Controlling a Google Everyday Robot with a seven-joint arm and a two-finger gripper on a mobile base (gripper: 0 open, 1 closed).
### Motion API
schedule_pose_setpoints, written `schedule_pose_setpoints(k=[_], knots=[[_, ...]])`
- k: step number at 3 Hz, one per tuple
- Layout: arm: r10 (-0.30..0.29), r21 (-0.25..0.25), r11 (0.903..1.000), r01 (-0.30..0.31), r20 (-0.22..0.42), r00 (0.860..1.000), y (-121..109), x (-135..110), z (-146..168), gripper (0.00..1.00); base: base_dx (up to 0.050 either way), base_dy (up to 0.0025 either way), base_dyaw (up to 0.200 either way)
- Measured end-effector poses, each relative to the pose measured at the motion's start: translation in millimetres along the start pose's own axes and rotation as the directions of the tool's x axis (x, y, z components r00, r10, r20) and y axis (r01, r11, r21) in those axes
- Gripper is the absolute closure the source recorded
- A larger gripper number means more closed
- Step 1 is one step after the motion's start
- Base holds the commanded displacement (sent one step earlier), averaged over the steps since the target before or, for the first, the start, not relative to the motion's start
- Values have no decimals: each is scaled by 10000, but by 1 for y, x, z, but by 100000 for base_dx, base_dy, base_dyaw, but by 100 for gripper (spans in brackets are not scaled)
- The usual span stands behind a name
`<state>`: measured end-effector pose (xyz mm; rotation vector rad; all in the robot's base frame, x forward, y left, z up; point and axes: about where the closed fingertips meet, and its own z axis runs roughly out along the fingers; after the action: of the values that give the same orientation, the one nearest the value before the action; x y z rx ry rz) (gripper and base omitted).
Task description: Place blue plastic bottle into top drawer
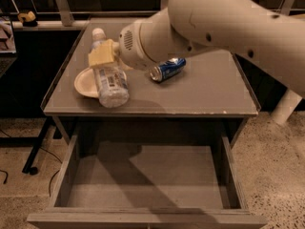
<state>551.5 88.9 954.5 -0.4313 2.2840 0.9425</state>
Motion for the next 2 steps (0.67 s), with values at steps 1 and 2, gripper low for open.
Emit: schedule_pose_setpoints(k=[1, 2], knots=[[564, 498, 9970, -598, 681, 9961, -3, 32, -12, 100, 0, 0, 0], [1119, 885, 9879, -1275, 1633, 9802, -6, 62, -21, 100, 0, 0, 0]])
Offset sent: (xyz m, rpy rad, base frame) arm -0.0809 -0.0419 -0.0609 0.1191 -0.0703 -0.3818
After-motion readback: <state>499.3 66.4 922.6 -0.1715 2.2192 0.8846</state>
